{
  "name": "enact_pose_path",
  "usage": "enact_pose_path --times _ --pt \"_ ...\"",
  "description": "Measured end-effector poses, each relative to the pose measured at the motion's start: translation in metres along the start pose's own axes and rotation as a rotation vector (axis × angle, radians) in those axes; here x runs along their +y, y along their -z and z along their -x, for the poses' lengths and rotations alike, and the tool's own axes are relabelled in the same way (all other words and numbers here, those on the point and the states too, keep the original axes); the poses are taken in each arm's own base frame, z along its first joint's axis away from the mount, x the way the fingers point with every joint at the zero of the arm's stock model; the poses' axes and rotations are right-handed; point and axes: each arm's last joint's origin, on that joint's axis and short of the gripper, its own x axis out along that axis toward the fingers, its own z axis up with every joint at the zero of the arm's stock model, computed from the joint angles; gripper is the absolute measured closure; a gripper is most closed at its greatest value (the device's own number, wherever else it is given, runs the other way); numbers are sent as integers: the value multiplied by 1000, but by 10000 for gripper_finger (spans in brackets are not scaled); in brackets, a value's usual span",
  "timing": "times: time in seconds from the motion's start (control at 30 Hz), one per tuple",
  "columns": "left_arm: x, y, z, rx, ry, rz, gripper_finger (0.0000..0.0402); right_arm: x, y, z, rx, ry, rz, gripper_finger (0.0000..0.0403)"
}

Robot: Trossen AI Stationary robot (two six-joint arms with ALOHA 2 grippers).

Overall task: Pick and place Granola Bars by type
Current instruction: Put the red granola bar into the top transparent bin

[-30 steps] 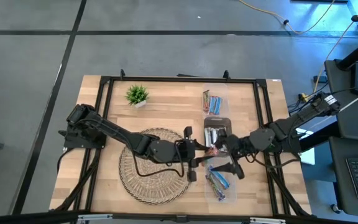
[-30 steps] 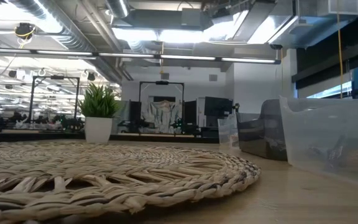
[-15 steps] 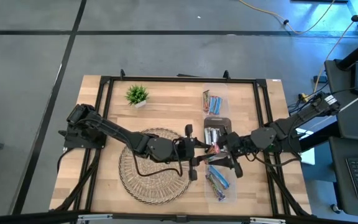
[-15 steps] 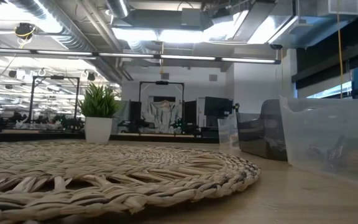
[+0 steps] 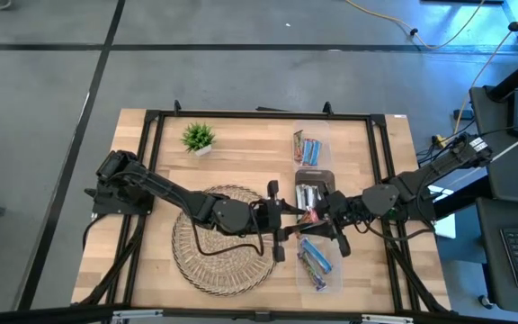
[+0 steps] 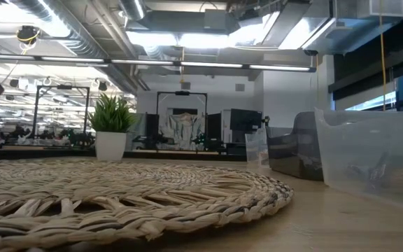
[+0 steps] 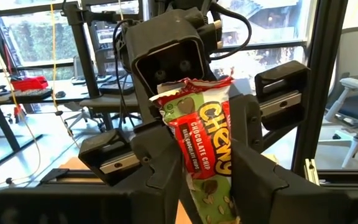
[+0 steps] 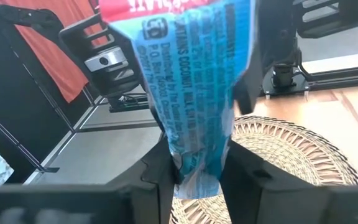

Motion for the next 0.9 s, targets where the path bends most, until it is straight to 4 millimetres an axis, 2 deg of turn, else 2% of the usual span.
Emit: enact_pose_path --times 0.2,0.4,0.77,0.9 --pt "1 2 0 19 -35 -9 240 0 0 0 5 2 1 291" --pt "-2 4 6 75 -72 -100 192 0 1 0 9 4 2 291" --pt "-4 5 12 117 -94 -107 185 -8 2 0 -5 145 8 291" --pt "4 -8 25 138 -113 -108 179 -14 2 -1 11 178 -9 291"
